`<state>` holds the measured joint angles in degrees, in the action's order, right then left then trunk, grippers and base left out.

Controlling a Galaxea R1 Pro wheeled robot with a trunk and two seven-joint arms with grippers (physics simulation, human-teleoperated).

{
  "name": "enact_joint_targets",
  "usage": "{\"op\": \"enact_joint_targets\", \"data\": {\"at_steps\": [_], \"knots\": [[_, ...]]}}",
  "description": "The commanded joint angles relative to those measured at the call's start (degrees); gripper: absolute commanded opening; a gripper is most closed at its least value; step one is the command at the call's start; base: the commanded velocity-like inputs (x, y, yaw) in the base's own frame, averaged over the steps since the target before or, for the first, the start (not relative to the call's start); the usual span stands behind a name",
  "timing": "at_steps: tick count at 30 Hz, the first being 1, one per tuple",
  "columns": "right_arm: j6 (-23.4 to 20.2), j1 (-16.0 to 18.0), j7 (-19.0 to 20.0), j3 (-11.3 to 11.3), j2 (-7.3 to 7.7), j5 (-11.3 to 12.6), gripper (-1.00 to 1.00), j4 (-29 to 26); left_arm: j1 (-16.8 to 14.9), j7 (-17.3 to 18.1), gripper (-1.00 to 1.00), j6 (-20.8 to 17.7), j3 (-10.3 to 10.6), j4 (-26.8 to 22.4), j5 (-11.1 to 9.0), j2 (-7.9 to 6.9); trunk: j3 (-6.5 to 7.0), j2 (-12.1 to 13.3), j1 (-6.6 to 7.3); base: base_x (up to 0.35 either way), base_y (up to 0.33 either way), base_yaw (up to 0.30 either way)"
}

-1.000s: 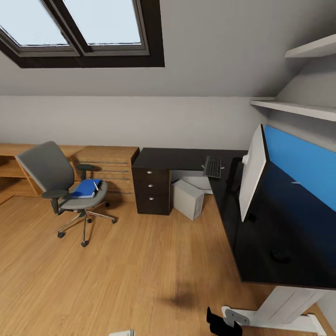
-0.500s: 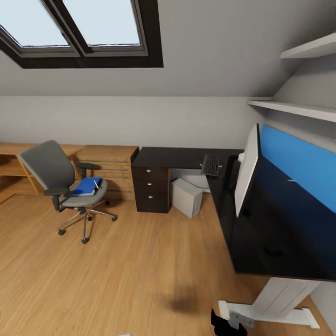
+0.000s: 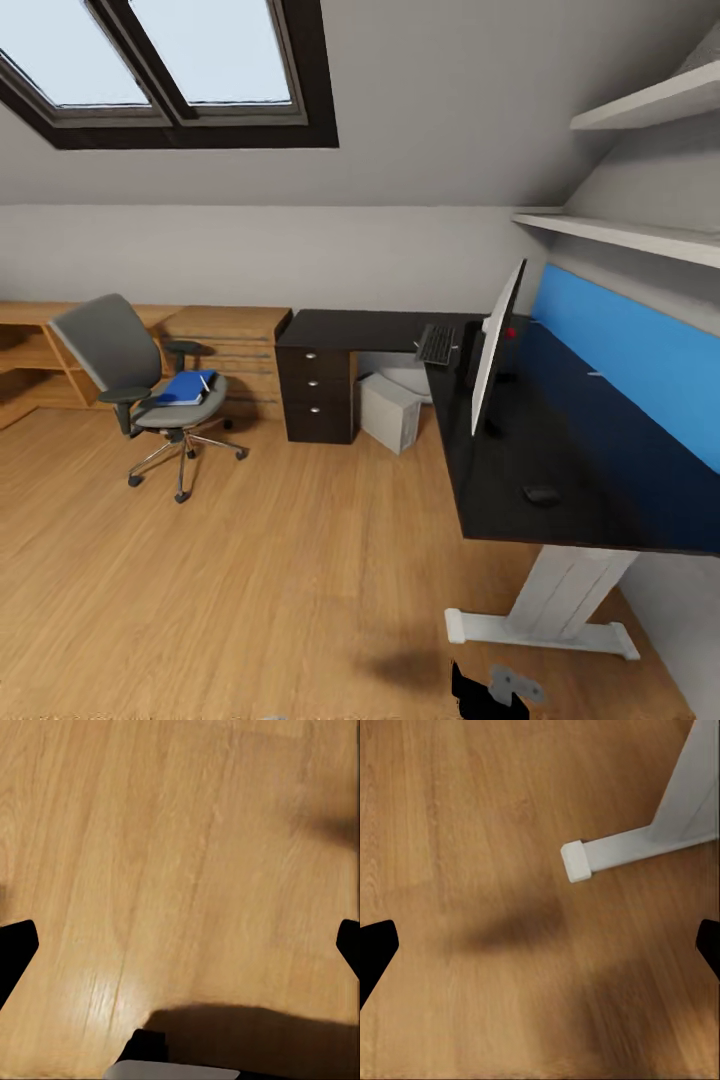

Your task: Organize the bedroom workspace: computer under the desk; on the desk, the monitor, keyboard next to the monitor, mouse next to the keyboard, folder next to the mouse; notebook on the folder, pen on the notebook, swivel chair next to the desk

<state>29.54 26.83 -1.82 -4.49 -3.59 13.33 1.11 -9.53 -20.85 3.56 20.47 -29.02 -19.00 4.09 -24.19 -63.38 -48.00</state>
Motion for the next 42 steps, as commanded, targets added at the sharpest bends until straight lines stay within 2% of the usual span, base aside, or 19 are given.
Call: {"op": "enact_joint_targets", "data": {"at_steps": [1,14,18,23,31,36,38,42], "knots": [[0.26,0.06,-0.02,-0.43,-0.01,-0.21,1.00,0.12,-0.05,-0.42,1.00,0.31,0.45,0.02,-0.61,-0.05,-0.06,-0.04,0.03,-0.293,-0.195,0.000],[0.30,0.06,-0.02,-0.43,-0.01,-0.23,1.00,0.12,-0.05,-0.42,1.00,0.31,0.45,0.02,-0.63,-0.05,-0.06,-0.04,0.03,-0.286,-0.211,0.000],[0.31,0.06,-0.02,-0.43,-0.01,-1.64,1.00,0.11,-0.05,-0.44,1.00,0.31,0.35,0.02,-0.68,-0.08,-0.06,-0.04,0.03,-0.155,-0.294,0.000],[0.27,0.06,-0.04,-0.49,0.09,-3.23,1.00,0.12,-0.05,-0.50,1.00,0.31,0.16,0.04,-0.75,-0.13,-0.06,-0.04,0.03,-0.023,-0.331,0.000],[0.26,0.06,-0.03,-0.51,0.16,-3.70,1.00,0.12,-0.05,-0.56,1.00,0.33,0.00,0.12,-0.82,-0.29,-0.06,-0.04,0.03,0.099,-0.316,0.000],[0.69,0.06,-0.01,-0.52,0.26,-3.74,1.00,0.06,-0.05,-0.59,1.00,0.37,-0.06,0.11,-0.78,-0.39,-0.06,-0.04,0.03,0.052,-0.106,0.000],[1.39,0.06,0.08,-0.52,0.29,-3.74,1.00,0.05,-0.05,-0.59,1.00,0.38,-0.07,0.11,-0.78,-0.39,-0.06,-0.04,0.03,0.019,-0.039,0.000],[5.49,0.06,0.88,-0.46,0.38,-3.64,1.00,-0.22,-0.05,-0.60,1.00,0.39,-0.09,0.13,-0.78,-0.45,-0.06,-0.04,0.03,0.007,-0.014,0.000]]}}
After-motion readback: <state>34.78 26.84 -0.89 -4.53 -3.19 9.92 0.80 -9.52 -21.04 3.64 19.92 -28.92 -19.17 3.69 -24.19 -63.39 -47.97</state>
